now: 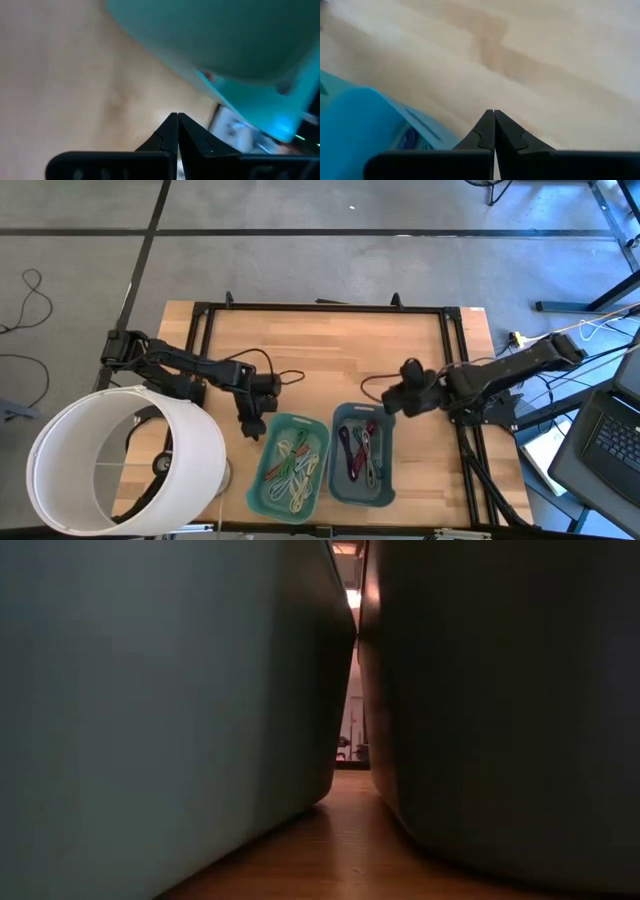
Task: Pick & Place USB Port
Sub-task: Adjust the bins
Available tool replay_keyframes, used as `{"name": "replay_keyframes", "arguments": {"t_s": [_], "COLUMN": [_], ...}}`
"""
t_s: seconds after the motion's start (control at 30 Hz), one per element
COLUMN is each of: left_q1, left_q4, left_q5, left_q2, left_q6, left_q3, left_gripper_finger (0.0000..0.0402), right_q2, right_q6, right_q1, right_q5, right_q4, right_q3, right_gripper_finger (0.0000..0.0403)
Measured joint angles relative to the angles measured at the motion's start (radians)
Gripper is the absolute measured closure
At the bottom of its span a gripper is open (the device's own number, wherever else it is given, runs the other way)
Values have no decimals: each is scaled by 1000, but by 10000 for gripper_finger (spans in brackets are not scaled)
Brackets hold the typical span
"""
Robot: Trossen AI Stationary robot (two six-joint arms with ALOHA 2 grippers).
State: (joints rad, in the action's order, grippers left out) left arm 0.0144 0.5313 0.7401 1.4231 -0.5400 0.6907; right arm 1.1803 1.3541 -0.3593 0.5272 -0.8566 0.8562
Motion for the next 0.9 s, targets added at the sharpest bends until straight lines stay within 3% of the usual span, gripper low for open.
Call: {"name": "replay_keyframes", "arguments": {"t_s": [0.17, 0.47, 0.9], "left_q1": [49, 249, 240], "left_q4": [13, 16, -144], "left_q5": [-102, -336, -431], "left_q2": [0, -1, 0], "left_q6": [25, 92, 47], "left_q3": [0, 0, 0], "left_gripper_finger": [401, 400, 400], "right_q2": [-87, -193, -199], "right_q6": [-174, -355, -469], "right_q1": [52, 140, 195], "right_q5": [45, 94, 49], "right_q4": [-1, -1, 30], "right_q3": [32, 37, 37], "right_gripper_finger": [403, 403, 403]}}
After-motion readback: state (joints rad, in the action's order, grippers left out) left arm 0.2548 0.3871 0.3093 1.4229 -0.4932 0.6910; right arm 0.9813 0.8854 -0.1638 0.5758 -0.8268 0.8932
